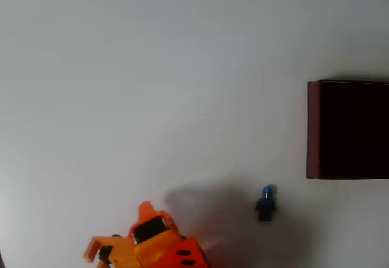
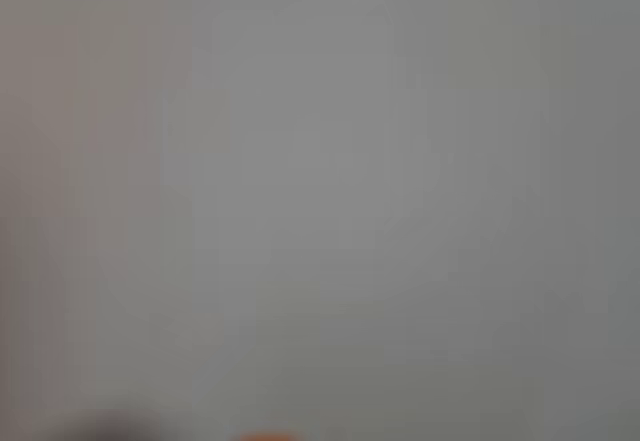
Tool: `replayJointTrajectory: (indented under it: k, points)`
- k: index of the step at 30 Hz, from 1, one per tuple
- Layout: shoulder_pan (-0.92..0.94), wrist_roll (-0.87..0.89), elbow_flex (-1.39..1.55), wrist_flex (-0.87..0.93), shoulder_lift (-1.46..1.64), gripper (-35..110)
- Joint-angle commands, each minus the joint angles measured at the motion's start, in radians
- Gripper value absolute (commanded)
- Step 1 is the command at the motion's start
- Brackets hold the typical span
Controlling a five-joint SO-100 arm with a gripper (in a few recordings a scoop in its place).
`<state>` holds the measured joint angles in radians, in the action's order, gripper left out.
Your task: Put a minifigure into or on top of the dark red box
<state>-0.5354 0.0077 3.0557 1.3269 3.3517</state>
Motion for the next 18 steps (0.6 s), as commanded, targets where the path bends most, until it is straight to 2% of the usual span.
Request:
replayJointTrajectory:
  k: [1, 3, 6, 9, 10, 12, 14, 18]
  points:
    - [-0.011, 0.003, -0.049, 0.023, 0.006, 0]
    - [-0.003, 0.014, -0.049, 0.023, 0.006, 4]
    - [0.117, 0.129, -0.048, 0.02, 0.006, 5]
    - [0.121, 0.348, -0.04, 0.005, 0.005, 1]
    - [0.146, 0.627, -0.046, 0.003, 0.006, 1]
    - [0.11, 0.746, -0.06, -0.049, 0.006, 10]
    - [0.179, 0.899, -0.091, -0.058, 0.006, 11]
    - [0.33, 1.049, -0.213, -0.023, -0.018, 16]
